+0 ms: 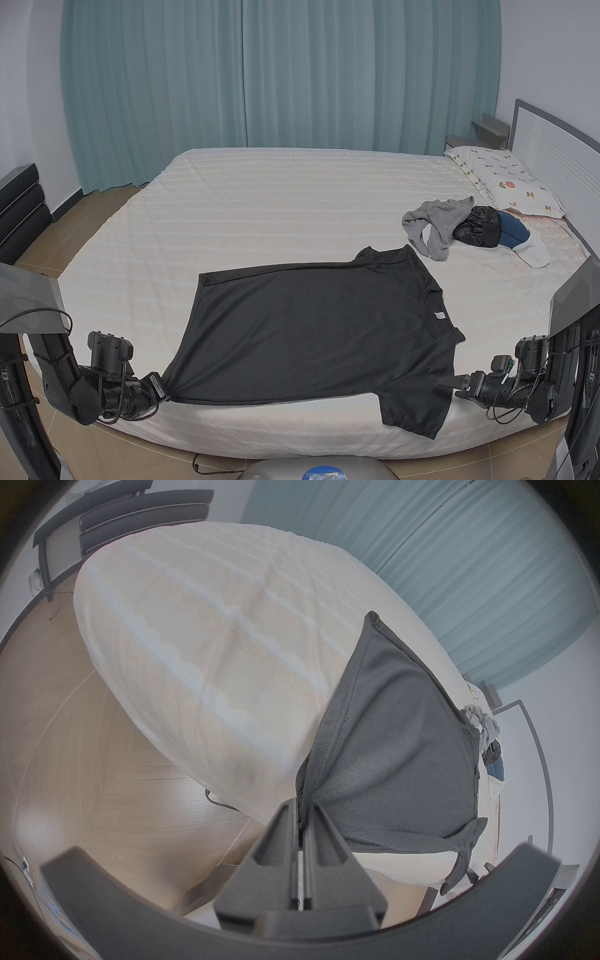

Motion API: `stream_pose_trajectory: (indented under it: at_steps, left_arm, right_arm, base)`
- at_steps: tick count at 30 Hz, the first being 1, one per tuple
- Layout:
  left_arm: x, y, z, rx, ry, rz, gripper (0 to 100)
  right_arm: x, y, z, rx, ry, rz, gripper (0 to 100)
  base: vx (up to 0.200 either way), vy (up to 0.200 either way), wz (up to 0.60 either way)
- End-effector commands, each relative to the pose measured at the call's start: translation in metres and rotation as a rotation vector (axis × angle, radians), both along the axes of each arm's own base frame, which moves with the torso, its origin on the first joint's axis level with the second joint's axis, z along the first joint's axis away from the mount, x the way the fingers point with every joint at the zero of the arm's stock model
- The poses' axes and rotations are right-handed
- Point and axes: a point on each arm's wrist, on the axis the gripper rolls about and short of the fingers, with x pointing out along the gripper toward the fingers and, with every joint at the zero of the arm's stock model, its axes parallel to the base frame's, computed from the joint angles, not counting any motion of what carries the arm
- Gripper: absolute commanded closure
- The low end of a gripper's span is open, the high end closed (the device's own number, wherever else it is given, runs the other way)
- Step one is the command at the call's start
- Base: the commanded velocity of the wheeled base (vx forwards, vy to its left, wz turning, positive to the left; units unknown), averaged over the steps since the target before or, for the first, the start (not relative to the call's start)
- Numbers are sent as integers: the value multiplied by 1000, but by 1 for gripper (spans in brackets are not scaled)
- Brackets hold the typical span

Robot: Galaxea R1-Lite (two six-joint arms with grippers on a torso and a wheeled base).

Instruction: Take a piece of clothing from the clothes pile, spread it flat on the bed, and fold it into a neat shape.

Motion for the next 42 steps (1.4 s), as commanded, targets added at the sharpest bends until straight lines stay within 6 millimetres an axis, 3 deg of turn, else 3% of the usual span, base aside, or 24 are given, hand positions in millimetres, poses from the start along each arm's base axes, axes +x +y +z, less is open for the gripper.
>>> stream_pose_trajectory:
  at_steps: [1,15,16,26,34,42]
  left_arm:
    - [0,0,0,-1,-1,0,100]
    - [1,-1,0,0,-1,-3,100]
    - [0,0,0,-1,0,-2,100]
    - [-2,0,1,1,-2,0,100]
    - [-5,0,8,2,-22,-5,100]
    - [-12,1,10,43,-24,-45,100]
  right_arm:
    - [0,1,-5,-1,16,4,0]
    - [14,12,-10,-21,-19,16,0]
    - [16,11,-12,-34,-21,0,100]
    - [1,2,-2,-57,-1,-53,100]
    - [-23,-6,21,-54,-14,-52,100]
    - [-27,-6,22,-63,5,-22,100]
  base:
    - [0,0,0]
    - [0,0,0]
    - [0,0,0]
    - [0,0,0]
    - [0,0,0]
    - [0,0,0]
